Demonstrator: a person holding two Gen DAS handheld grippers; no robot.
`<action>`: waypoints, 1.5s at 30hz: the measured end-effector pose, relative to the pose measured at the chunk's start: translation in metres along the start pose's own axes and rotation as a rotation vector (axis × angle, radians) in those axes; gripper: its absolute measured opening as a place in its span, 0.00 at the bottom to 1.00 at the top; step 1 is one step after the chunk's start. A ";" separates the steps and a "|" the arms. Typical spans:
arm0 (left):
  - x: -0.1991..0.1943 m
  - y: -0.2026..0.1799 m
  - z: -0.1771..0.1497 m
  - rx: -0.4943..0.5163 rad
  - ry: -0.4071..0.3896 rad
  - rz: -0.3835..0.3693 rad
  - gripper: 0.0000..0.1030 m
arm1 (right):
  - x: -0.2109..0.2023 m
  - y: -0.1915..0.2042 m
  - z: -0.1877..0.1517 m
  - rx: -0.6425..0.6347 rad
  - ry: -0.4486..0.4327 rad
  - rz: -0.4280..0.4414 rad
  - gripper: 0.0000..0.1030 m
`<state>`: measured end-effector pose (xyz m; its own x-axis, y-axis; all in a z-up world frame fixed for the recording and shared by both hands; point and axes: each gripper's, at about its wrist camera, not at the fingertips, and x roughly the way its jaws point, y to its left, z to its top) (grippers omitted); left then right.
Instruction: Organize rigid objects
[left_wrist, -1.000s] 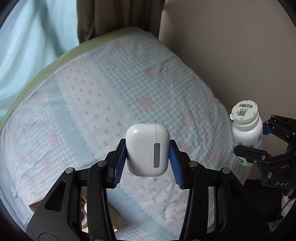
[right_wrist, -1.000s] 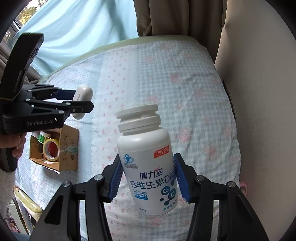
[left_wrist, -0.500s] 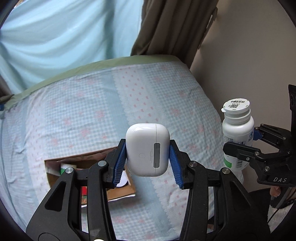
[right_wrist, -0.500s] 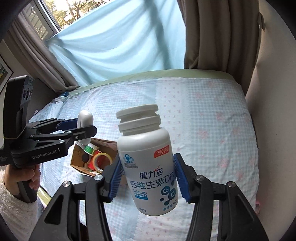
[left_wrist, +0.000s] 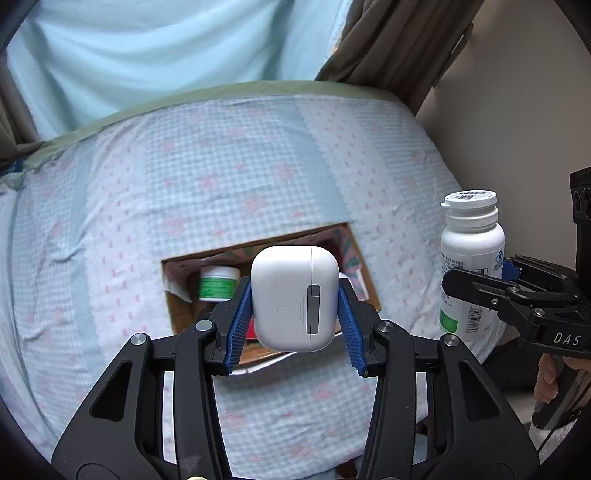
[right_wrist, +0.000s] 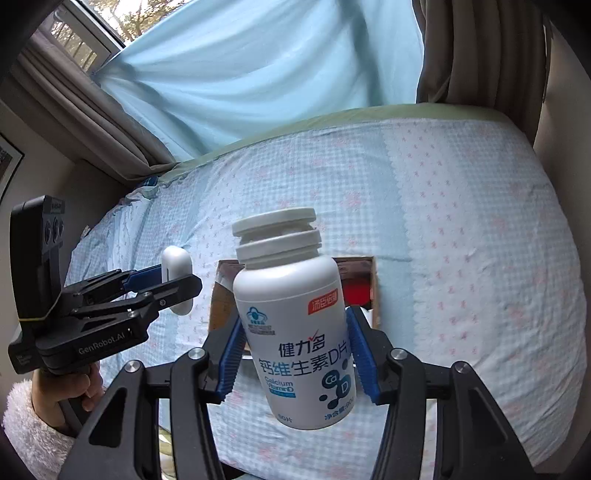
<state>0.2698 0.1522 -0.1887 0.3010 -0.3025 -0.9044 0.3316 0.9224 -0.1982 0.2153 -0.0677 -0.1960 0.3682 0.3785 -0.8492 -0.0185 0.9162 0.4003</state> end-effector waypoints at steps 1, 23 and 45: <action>0.003 0.012 -0.004 -0.004 0.008 -0.001 0.40 | 0.010 0.007 -0.002 0.018 0.006 0.003 0.48; 0.175 0.095 -0.064 0.005 0.233 0.050 0.40 | 0.202 -0.007 -0.016 0.132 0.200 -0.132 0.48; 0.176 0.098 -0.075 -0.004 0.242 0.054 1.00 | 0.201 -0.055 -0.020 0.287 0.222 -0.234 0.99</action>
<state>0.2883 0.2068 -0.3959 0.0952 -0.1865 -0.9778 0.3170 0.9368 -0.1478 0.2719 -0.0398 -0.3957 0.1222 0.2130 -0.9694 0.3125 0.9188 0.2412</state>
